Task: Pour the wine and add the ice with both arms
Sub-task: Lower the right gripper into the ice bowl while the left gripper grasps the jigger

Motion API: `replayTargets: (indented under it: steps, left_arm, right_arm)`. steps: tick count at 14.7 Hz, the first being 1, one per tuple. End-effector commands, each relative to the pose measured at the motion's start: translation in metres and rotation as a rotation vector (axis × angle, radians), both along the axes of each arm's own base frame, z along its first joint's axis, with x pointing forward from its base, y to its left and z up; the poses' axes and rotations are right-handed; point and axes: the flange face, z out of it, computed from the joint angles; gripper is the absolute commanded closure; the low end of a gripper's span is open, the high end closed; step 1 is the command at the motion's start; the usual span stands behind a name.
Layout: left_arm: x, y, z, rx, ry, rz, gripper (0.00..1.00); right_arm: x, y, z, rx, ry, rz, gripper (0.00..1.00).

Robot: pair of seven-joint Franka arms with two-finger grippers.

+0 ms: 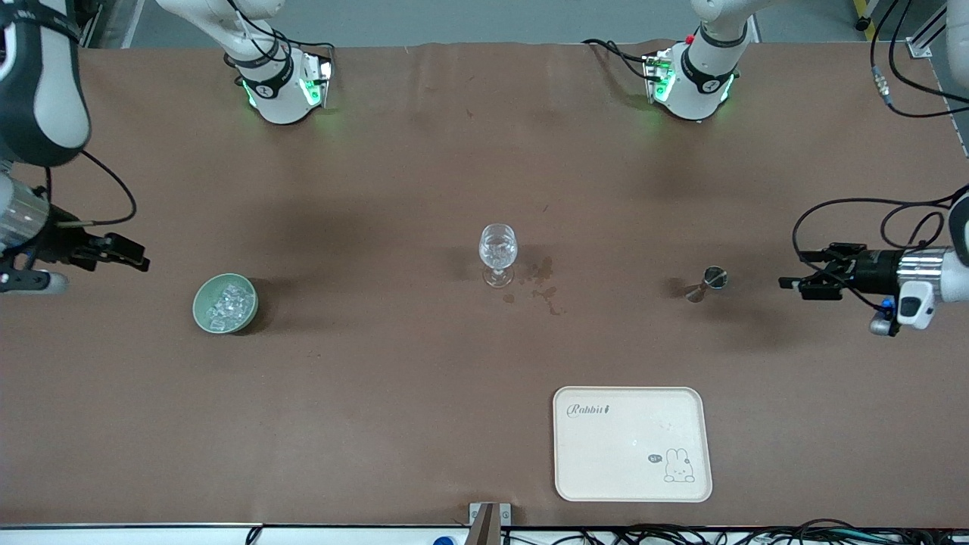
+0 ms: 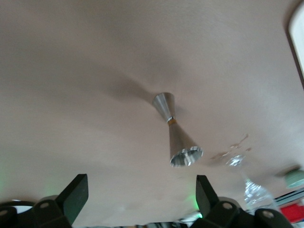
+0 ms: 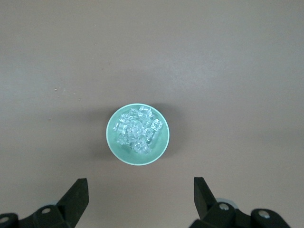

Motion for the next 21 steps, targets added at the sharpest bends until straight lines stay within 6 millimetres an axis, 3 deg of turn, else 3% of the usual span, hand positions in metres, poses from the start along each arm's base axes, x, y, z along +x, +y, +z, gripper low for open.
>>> replayTargets:
  steps: [1,4,9,21]
  left_arm:
    - [0.005,-0.006,-0.028,-0.045,0.087,0.12,0.0]
    - [0.005,-0.011,-0.061,-0.092,0.177,0.221,0.0]
    - [-0.001,-0.008,-0.104,-0.143,0.265,0.316,0.04]
    - [-0.013,-0.03,-0.152,-0.192,0.399,0.412,0.16]
  right_arm:
    - [0.005,-0.004,-0.047,-0.011,0.018,0.002,0.05]
    - [0.011,-0.006,-0.093,-0.01,0.045,-0.002,0.07]
    - [0.005,0.002,-0.15,-0.017,0.029,0.006,0.1]
    - [0.0,0.028,-0.204,-0.017,0.031,0.028,0.16]
